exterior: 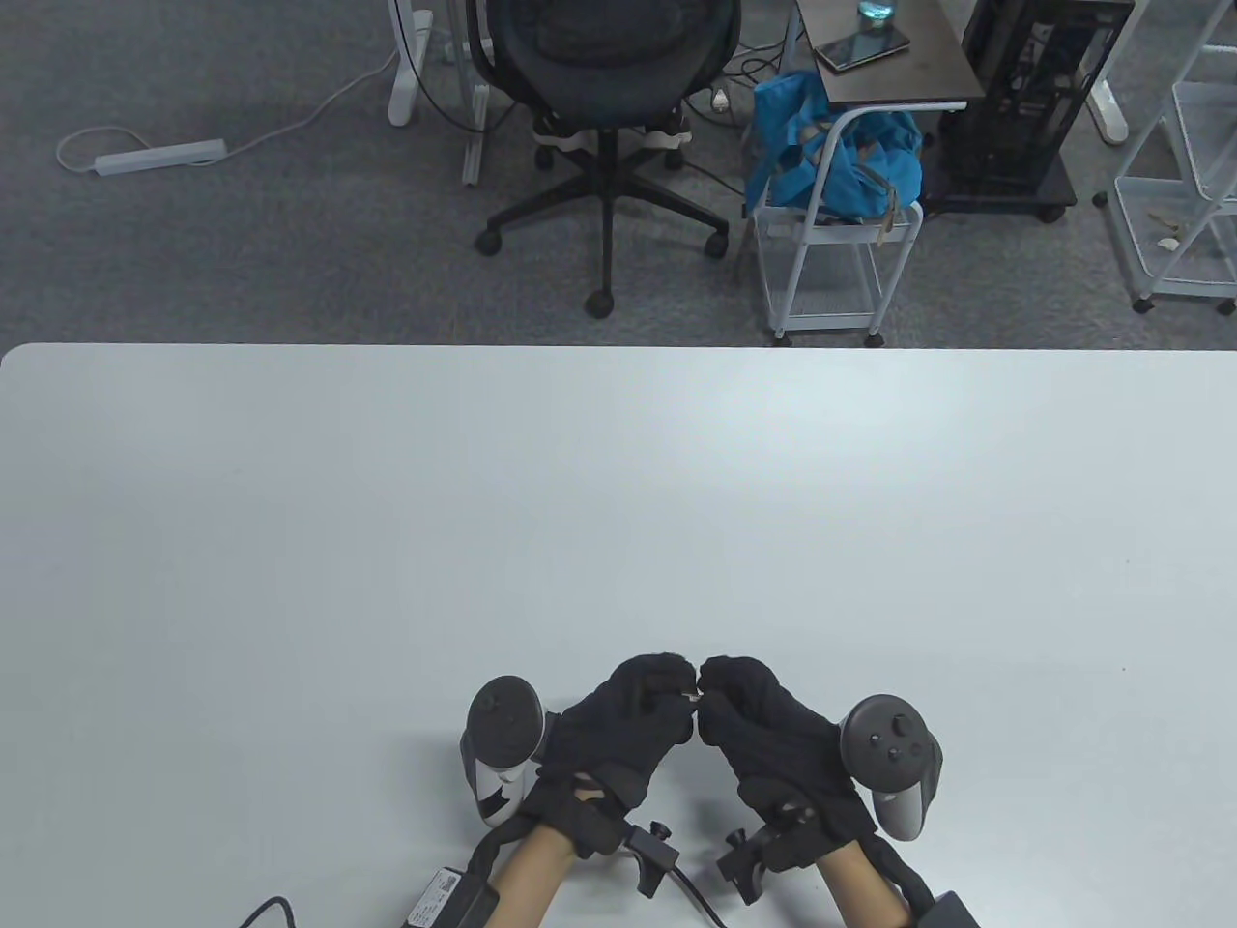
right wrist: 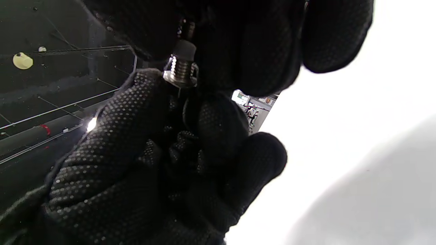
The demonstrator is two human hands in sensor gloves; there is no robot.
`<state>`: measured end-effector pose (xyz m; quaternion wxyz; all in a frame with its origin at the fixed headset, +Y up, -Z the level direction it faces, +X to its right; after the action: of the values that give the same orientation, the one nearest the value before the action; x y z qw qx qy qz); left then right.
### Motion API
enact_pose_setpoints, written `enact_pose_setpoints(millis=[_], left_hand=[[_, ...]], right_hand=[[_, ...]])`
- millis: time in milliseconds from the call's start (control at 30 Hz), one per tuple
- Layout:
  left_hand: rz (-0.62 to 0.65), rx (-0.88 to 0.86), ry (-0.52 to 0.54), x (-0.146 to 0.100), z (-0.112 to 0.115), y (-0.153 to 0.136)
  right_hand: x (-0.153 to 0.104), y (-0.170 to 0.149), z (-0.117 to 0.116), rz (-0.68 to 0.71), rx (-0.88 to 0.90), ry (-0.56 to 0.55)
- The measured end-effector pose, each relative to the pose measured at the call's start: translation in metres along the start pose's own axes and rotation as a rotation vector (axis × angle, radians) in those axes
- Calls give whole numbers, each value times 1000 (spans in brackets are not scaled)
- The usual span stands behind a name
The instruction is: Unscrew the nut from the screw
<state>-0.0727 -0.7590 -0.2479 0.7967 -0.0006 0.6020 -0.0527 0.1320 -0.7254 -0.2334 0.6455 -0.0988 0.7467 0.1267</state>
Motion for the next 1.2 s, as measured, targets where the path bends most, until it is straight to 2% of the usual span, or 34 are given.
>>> enact_pose_setpoints(millis=[233, 367, 467, 700, 867, 967, 1067, 1200], left_hand=[[-13, -64, 28, 0, -5, -2], [1, -50, 23, 0, -3, 0], [11, -41, 19, 0, -1, 1], [44, 34, 7, -1, 1, 6], [27, 27, 9, -1, 0, 5], [10, -25, 17, 0, -4, 2], [5, -54, 29, 0, -6, 1], [8, -53, 21, 0, -5, 2]], right_hand=[[1, -2, -4, -22, 34, 59], [2, -14, -2, -98, 63, 34], [3, -17, -3, -104, 63, 44], [2, -6, 0, -23, 86, 10], [2, -3, 0, -6, 84, 30], [3, -1, -2, 3, 101, 98], [3, -4, 3, -5, 184, 71], [3, -17, 8, -78, 181, -6]])
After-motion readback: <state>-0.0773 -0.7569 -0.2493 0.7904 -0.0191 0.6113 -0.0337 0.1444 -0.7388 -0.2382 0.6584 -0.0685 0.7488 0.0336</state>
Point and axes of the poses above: the tracker on the back of each hand, its own y axis roughly to the thumb side, its own x axis roughly from the wrist to the fingertips, z = x × y, the point moved 5 cm from there along x, roughly from the wrist to the fingertips, and after that the axes turned 8 degrees about -z, right-handed, at the moved point
